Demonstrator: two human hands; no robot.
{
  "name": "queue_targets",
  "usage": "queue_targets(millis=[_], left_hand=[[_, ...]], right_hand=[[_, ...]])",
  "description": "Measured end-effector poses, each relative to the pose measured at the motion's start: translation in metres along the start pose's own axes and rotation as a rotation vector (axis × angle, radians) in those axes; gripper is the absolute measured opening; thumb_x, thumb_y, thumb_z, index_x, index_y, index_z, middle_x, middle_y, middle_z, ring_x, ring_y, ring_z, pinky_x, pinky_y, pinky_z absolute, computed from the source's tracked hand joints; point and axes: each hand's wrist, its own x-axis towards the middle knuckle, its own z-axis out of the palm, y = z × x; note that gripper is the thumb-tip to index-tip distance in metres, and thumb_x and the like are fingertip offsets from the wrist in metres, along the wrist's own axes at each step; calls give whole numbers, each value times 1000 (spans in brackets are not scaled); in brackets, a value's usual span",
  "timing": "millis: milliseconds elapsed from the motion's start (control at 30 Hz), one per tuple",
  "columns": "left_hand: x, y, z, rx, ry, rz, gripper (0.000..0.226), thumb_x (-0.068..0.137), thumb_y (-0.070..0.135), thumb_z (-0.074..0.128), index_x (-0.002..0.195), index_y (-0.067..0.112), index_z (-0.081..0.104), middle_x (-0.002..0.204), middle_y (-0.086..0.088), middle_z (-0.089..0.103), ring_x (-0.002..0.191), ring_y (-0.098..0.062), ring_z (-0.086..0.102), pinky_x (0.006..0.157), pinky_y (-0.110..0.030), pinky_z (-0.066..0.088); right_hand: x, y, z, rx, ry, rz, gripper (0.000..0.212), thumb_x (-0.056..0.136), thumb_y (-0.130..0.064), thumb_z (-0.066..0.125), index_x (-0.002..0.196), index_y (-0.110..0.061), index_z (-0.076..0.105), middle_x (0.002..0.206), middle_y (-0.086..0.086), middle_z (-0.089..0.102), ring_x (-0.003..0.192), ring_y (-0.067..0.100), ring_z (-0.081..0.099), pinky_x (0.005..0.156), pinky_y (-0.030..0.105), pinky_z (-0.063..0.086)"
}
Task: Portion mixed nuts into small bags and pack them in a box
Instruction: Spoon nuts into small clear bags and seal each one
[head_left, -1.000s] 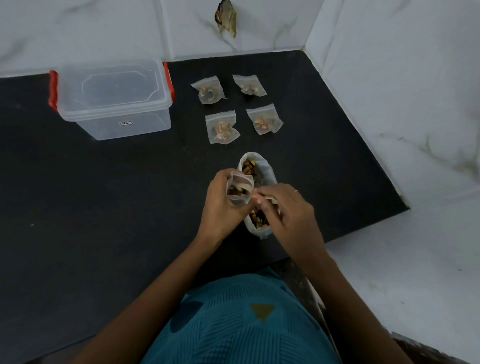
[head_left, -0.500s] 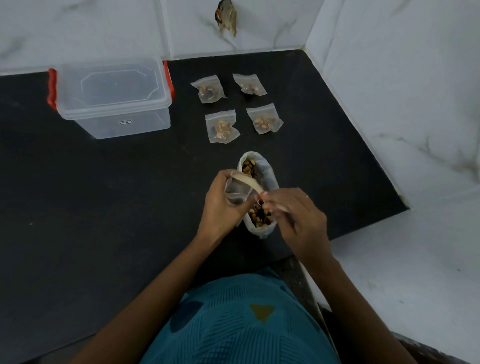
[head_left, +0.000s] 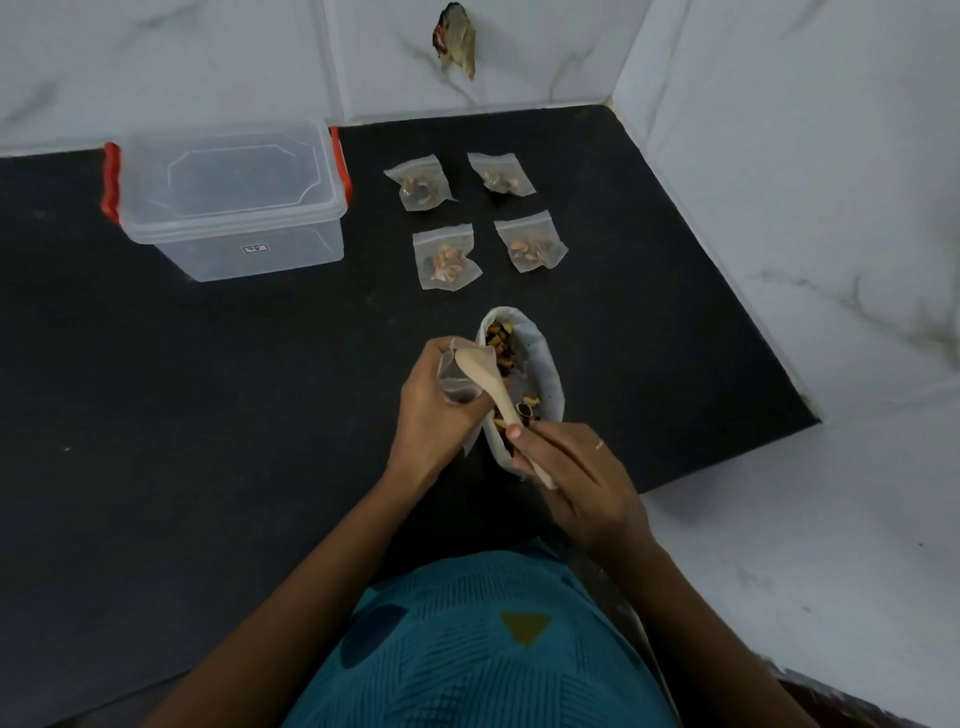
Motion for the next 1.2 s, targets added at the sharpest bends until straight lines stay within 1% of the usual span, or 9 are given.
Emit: queue_targets(millis=[100, 200, 333, 433, 500, 633, 867, 1000, 1200], left_hand=[[1, 0, -1, 39, -2, -1, 37, 75, 8, 72, 94, 32, 50, 99, 9, 60, 95, -5, 60, 74, -19, 51], [0, 0, 1, 74, -11, -35, 38, 75, 15, 73, 95, 36, 48, 105, 0, 58, 100, -11, 59, 76, -23, 54], [1, -2, 0, 95, -13, -27, 36, 76, 15, 73, 100, 29, 50, 107, -1, 58, 103, -13, 58, 78, -28, 54], [2, -3, 0, 105, -15, -33, 36, 76, 17, 74, 98, 31, 51, 105, -1, 59, 101, -11, 58, 78, -26, 54], [2, -3, 1, 110, -7, -42, 36, 76, 17, 74, 102, 24, 52, 101, 2, 59, 97, -9, 59, 76, -24, 53], [2, 2, 1, 71, 10, -37, 37, 75, 9, 73, 104, 18, 53, 97, 8, 59, 91, -1, 59, 70, -12, 48], [2, 0, 1, 35, -2, -67, 38, 75, 8, 74, 103, 22, 51, 98, 8, 59, 93, -3, 60, 75, -18, 51], [1, 4, 2, 14, -25, -40, 36, 74, 8, 75, 98, 22, 53, 91, 8, 60, 83, 5, 58, 69, -11, 46], [1, 3, 0, 25, -25, -33, 38, 74, 9, 74, 104, 18, 52, 95, 7, 60, 88, 1, 59, 72, -11, 47]], right_hand=[[2, -3, -4, 153, 72, 244, 26, 99, -26, 40, 109, -8, 55, 97, 5, 66, 91, 7, 60, 81, 14, 48], [15, -7, -11, 365, 236, 620, 21, 92, -21, 45, 104, -10, 58, 84, -17, 65, 80, -10, 61, 70, 5, 47], [23, -6, -16, 565, 306, 877, 14, 87, -21, 48, 95, -20, 60, 76, -21, 67, 70, -3, 62, 66, 11, 49], [23, -6, -18, 550, 297, 791, 13, 87, -21, 52, 98, -18, 59, 82, -18, 67, 74, -6, 61, 68, 8, 48], [21, -8, -20, 377, 244, 544, 18, 92, -17, 45, 102, -12, 58, 94, -7, 63, 86, -9, 59, 74, 4, 45], [4, -8, -6, 94, 12, 136, 24, 99, -23, 41, 113, -6, 50, 102, 7, 60, 92, 12, 55, 86, 14, 43], [-9, -5, -1, 0, 32, 83, 26, 97, -18, 45, 119, -5, 48, 107, 8, 53, 92, 15, 54, 87, 16, 41], [-10, -4, 4, -14, -13, 68, 26, 97, -17, 45, 120, -4, 48, 101, 15, 62, 92, 17, 54, 81, 22, 46], [-12, -4, 8, -15, -36, 60, 27, 96, -16, 45, 121, -5, 46, 109, 7, 49, 91, 16, 52, 79, 22, 45]])
